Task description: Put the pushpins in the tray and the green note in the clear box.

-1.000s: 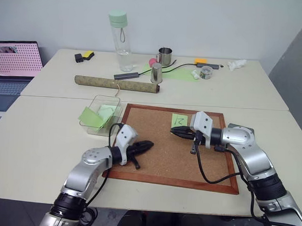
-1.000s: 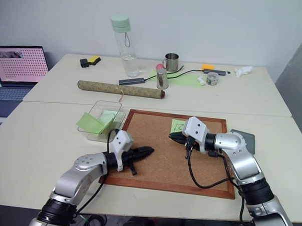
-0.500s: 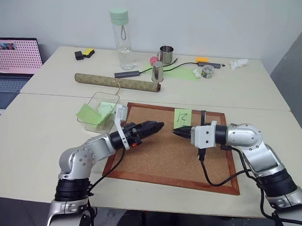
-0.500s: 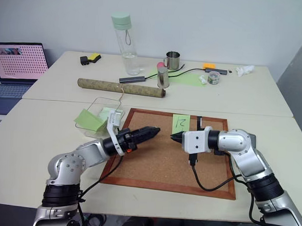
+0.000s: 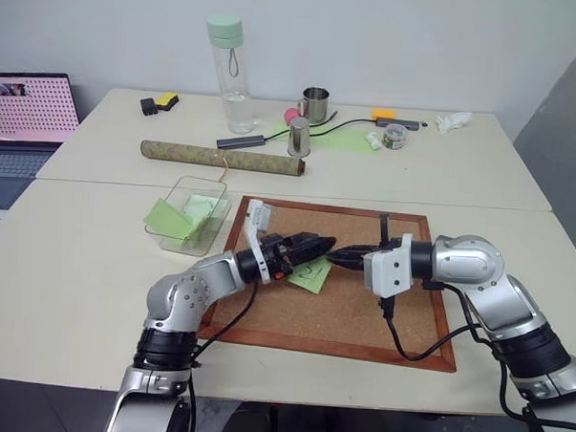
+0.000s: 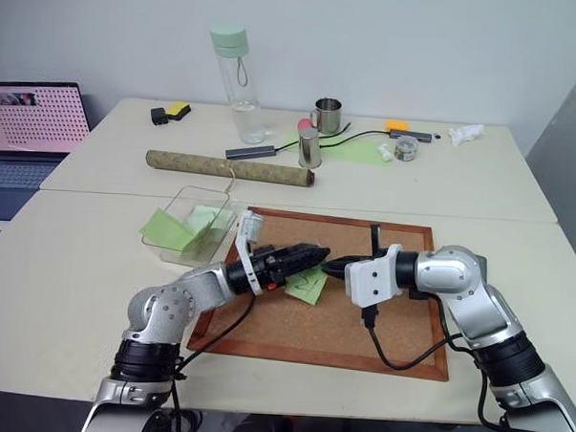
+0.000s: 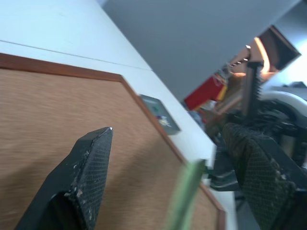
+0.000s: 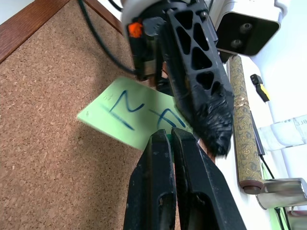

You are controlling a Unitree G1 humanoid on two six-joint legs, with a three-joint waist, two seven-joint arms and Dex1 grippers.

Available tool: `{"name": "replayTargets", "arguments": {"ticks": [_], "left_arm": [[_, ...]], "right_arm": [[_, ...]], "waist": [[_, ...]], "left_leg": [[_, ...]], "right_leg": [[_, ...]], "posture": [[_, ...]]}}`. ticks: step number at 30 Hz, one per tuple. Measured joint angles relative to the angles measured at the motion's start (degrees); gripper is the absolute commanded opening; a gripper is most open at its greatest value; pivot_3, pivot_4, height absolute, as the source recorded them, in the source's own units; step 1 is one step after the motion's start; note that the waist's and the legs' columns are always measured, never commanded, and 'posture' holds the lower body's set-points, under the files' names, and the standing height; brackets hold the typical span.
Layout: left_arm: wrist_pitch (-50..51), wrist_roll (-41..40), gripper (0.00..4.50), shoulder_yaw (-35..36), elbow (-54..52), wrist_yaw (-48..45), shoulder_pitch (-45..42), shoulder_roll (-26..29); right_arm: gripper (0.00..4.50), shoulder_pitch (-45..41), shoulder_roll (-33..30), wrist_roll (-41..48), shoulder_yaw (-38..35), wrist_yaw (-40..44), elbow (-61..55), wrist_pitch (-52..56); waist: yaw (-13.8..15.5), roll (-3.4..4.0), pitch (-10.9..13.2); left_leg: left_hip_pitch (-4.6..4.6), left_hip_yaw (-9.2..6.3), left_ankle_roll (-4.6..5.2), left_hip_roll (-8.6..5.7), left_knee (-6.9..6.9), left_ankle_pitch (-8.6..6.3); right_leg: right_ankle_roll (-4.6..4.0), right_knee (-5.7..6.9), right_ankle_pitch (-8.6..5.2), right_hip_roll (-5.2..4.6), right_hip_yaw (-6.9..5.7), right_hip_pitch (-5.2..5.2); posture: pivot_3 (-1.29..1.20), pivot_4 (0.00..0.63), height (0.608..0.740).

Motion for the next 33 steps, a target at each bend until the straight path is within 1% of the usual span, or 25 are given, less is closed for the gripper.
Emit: {"name": "replayTargets", "arguments": {"ticks": [3, 6, 10, 15, 20, 26, 28, 29, 31, 32, 33], "left_arm": [[-0.7, -0.3, 3.87, 3.2, -0.6, -0.5, 0.0, 2.9], [-0.7, -0.6, 3.87, 3.5, -3.0, -2.0, 1.0, 4.2], [-0.6, -0.4, 3.87, 1.0, -6.2, -4.9, 3.3, 6.2], [-2.2, 1.9, 3.87, -2.8, -9.8, -7.5, 5.5, 8.4], [-2.4, 2.1, 3.87, -4.8, -12.3, -7.7, 7.4, 8.3], [-4.0, 5.0, 3.87, -8.2, -9.3, -6.6, 7.2, 4.3], [-5.4, 6.4, 3.51, -8.4, -7.3, -6.2, 6.1, 3.0], [-5.9, 6.8, 3.44, -8.4, -6.5, -6.2, 5.5, 2.5], [-5.9, 6.9, 3.03, -8.4, -5.9, -6.3, 5.0, 1.9], [-5.9, 6.9, 2.95, -8.4, -5.4, -6.3, 4.7, 1.5], [-5.9, 6.8, 2.70, -8.4, -5.4, -6.3, 4.6, 1.2]], "right_arm": [[0.00, 0.5, 0.0, 0.1, 0.0, 0.0, 0.0, 0.4], [0.00, 0.6, -0.1, 0.3, -0.1, 0.0, -0.1, 1.1], [0.00, 0.5, -0.1, 1.0, -0.2, 0.0, -0.1, 1.6], [0.00, 0.5, -0.2, 1.6, -0.2, 0.0, -0.8, 3.6], [0.00, 0.5, -0.2, 2.7, -0.3, 0.0, -2.1, 5.3], [0.00, 0.4, -0.2, 3.4, -0.3, 0.0, -2.8, 7.2], [0.00, 0.3, -0.2, 3.4, -0.3, 0.0, -3.2, 7.7], [0.00, 0.3, -0.2, 3.5, -0.3, 0.0, -3.4, 7.9], [0.00, 0.2, -0.2, 3.5, -0.5, -0.1, -3.4, 8.3], [0.00, 0.2, -0.2, 3.5, -0.8, -0.1, -3.4, 8.7], [0.00, 0.2, -0.2, 3.6, -0.9, -0.1, -3.4, 8.8]], "waist": [[0.0, 0.00, 0.0], [0.1, 0.00, 0.0], [0.1, 0.00, 0.0], [0.1, 0.00, 0.0], [0.1, 0.00, 0.0], [0.2, 0.00, 0.0], [0.2, 0.00, 0.0], [0.2, 0.00, 0.0], [0.1, 0.00, 0.0], [0.1, 0.00, 0.0], [0.1, 0.00, 0.0]], "left_leg": [[-0.01, -0.01, 0.00, 0.00, 0.00, 0.00], [-0.02, -0.01, 0.00, -0.01, 0.01, 0.00], [-0.01, -0.01, 0.00, -0.01, 0.00, 0.00], [-0.01, -0.02, 0.01, 0.00, -0.01, 0.00], [-0.01, -0.02, 0.02, 0.00, -0.01, -0.01], [-0.01, -0.03, 0.04, -0.01, 0.00, -0.01], [-0.01, -0.02, 0.04, 0.00, 0.00, -0.01], [-0.01, -0.02, 0.03, -0.01, 0.00, -0.01], [-0.02, -0.02, 0.03, -0.01, 0.00, -0.01], [-0.02, -0.02, 0.03, -0.01, 0.00, -0.01], [-0.02, -0.02, 0.03, -0.01, 0.00, -0.01]], "right_leg": [[0.00, -0.02, 0.00, 0.00, 0.00, 0.01], [0.00, -0.04, 0.00, -0.01, 0.01, 0.02], [-0.01, -0.03, 0.00, -0.01, 0.01, 0.02], [-0.01, -0.01, 0.00, 0.00, 0.01, 0.01], [-0.02, -0.02, 0.00, -0.01, 0.01, 0.02], [-0.02, -0.01, 0.00, -0.01, 0.00, 0.02], [-0.02, 0.00, 0.00, 0.00, -0.01, 0.02], [-0.02, 0.00, 0.00, 0.00, -0.01, 0.01], [-0.02, 0.00, 0.00, 0.00, 0.00, 0.02], [-0.01, 0.00, 0.00, 0.00, -0.01, 0.02], [-0.02, 0.00, 0.00, 0.00, -0.01, 0.02]], "posture": [[0.00, 0.150, 0.740], [0.00, 0.150, 0.740], [0.00, 0.150, 0.740], [0.00, 0.150, 0.740], [0.00, 0.150, 0.740], [0.00, 0.150, 0.740], [0.00, 0.150, 0.740], [0.00, 0.150, 0.740], [0.00, 0.150, 0.740], [0.00, 0.150, 0.740], [0.00, 0.150, 0.740]]}}
